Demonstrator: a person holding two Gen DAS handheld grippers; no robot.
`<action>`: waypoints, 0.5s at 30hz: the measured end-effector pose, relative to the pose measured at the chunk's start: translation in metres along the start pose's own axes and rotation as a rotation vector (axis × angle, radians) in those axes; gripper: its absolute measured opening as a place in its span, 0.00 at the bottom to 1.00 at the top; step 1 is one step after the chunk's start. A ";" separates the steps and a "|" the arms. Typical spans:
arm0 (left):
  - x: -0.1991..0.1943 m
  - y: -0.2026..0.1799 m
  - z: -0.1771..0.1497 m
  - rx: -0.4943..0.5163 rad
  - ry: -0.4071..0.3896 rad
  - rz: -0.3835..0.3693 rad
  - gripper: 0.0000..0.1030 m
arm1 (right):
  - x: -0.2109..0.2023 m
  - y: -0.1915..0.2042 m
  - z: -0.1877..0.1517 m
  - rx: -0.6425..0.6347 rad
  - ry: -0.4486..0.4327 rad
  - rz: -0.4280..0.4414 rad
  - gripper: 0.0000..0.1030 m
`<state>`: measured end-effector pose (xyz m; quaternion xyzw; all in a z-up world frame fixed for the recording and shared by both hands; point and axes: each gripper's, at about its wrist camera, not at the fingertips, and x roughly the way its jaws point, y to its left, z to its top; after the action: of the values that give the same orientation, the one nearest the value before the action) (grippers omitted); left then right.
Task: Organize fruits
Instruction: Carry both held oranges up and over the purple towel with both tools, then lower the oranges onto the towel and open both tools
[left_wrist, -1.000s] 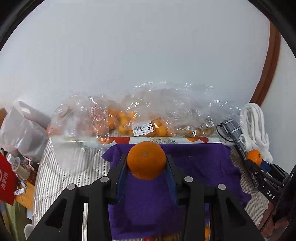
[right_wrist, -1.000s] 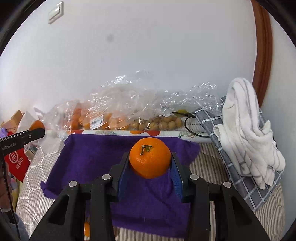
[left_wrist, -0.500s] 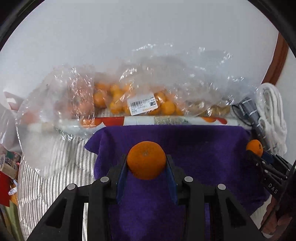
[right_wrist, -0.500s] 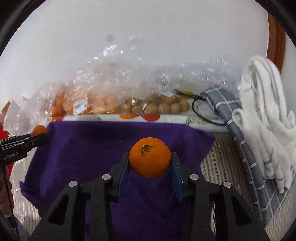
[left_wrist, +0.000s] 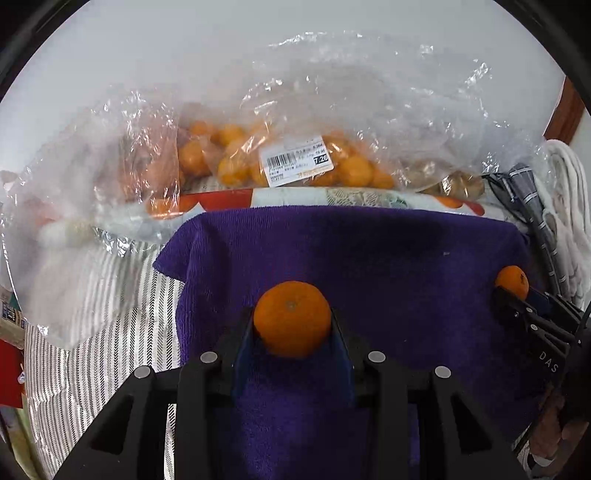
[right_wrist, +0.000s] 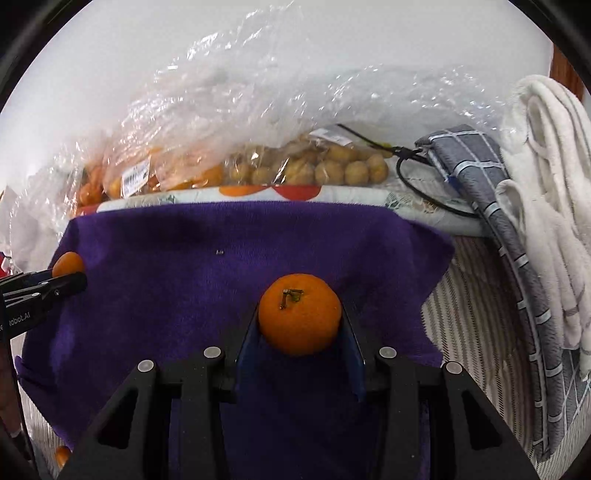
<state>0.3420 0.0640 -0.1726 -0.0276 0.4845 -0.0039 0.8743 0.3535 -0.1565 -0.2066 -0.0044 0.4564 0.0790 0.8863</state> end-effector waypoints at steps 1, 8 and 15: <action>0.001 -0.002 0.000 0.001 0.002 0.002 0.36 | 0.002 0.001 0.000 -0.002 0.004 -0.002 0.41; 0.012 0.001 0.000 -0.004 0.024 0.012 0.36 | 0.005 0.002 -0.001 -0.007 0.016 0.000 0.41; 0.015 -0.002 0.001 0.015 0.046 0.014 0.49 | 0.005 0.002 0.000 -0.004 0.034 0.009 0.50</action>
<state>0.3514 0.0612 -0.1848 -0.0177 0.5044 -0.0019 0.8633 0.3557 -0.1535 -0.2103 -0.0056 0.4713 0.0840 0.8780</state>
